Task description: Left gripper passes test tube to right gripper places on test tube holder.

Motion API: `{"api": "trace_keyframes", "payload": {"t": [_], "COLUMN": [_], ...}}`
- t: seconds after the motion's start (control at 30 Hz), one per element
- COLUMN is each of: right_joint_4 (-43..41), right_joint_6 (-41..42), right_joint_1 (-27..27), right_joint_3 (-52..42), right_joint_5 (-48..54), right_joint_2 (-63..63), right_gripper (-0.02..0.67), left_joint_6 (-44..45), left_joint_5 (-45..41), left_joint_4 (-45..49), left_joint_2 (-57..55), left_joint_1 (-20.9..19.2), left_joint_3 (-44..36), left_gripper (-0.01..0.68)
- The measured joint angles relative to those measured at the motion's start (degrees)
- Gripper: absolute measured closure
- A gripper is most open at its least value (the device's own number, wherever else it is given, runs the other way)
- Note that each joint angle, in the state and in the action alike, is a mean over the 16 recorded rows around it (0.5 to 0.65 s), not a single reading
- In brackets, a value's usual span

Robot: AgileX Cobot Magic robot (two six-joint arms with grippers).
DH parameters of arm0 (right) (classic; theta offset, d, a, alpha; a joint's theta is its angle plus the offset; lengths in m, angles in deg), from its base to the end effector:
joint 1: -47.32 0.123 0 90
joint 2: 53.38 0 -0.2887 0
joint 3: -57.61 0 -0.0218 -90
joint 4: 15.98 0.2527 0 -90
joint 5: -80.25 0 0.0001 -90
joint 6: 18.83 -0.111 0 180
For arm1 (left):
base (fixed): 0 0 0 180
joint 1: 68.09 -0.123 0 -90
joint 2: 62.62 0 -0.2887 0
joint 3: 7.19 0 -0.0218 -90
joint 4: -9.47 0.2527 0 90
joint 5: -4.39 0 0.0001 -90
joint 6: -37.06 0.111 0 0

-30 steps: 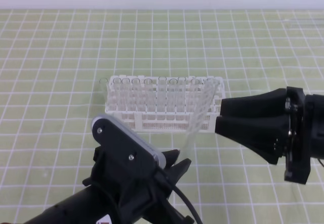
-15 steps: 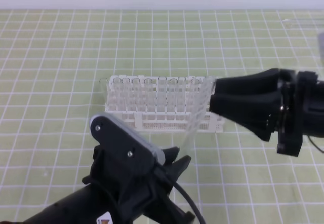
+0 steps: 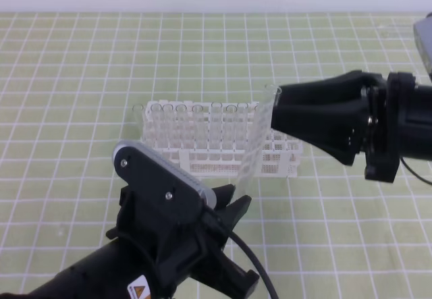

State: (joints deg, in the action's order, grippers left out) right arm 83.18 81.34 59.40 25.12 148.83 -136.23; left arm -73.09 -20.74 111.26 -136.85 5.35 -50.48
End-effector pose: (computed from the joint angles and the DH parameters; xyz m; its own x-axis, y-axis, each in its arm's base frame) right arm 0.2186 0.1511 0.3186 -0.2852 0.0341 -0.9579 -0.9390 0.1907 0.2863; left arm 0.1154 -0.2257 0.2655 -0.2012 0.2785 -0.9391 0.7426 0.6685 0.0392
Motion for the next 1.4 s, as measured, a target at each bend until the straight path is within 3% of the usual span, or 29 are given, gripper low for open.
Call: {"api": "trace_keyframes", "payload": {"t": [0.8,1.4], "right_joint_4": [0.0,0.0], "right_joint_6": [-0.8,-0.9], "right_joint_1": [0.1,3.6], "right_joint_3": [2.4,2.6], "right_joint_5": [0.1,-1.4], "right_joint_2": [0.0,0.0], "right_gripper": [0.367,0.310], "left_joint_6": [-0.3,-4.6], "left_joint_5": [-1.0,-1.2], "left_joint_4": [0.4,-0.7], "left_joint_2": [0.0,-3.8], "left_joint_1": [0.0,0.0], "left_joint_3": [0.9,1.8], "left_gripper": [0.630,0.610]}}
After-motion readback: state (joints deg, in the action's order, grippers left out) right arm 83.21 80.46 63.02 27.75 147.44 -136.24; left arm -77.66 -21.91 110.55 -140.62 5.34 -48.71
